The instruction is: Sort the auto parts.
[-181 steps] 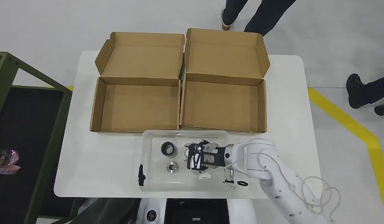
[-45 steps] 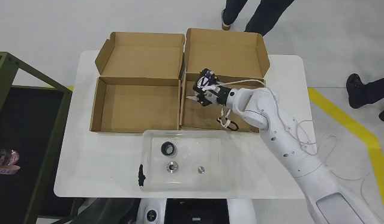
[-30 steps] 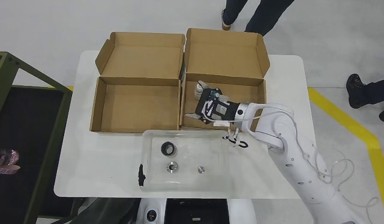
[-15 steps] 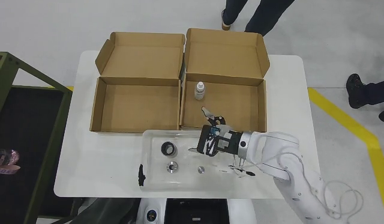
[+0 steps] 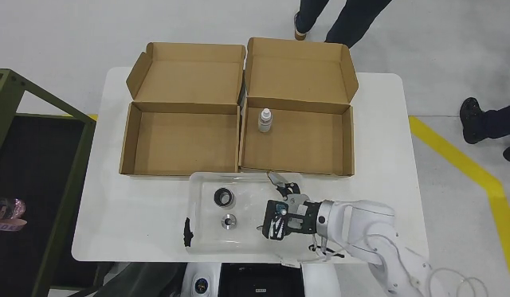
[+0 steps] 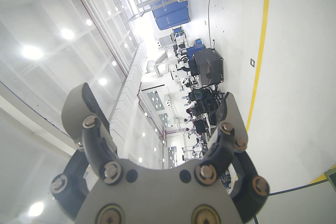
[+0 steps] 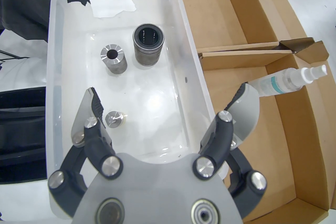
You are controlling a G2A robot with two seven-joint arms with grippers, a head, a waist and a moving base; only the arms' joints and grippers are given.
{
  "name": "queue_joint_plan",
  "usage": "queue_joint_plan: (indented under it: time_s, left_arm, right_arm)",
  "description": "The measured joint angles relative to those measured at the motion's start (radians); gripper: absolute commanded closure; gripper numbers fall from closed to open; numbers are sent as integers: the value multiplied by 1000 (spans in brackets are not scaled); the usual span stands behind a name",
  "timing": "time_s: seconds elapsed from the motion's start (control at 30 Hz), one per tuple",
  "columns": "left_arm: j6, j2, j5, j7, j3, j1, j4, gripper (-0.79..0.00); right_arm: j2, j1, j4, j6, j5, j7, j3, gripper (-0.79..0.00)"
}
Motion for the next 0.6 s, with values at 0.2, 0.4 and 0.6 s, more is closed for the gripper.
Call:
queue_joint_plan:
  time_s: [0.2, 0.4, 0.6]
  left_arm:
    - [0, 0, 0, 0, 0, 0, 0, -785]
    - [0, 0, 0, 0, 0, 0, 0, -785]
    - [0, 0, 0, 0, 0, 0, 0, -785]
  right_arm:
    - [5, -19, -7, -14, -40, 51, -28, -770]
    - [5, -4, 10, -16, -23, 99, -55, -754]
    - [2, 24, 38, -7, -11, 155, -92, -745]
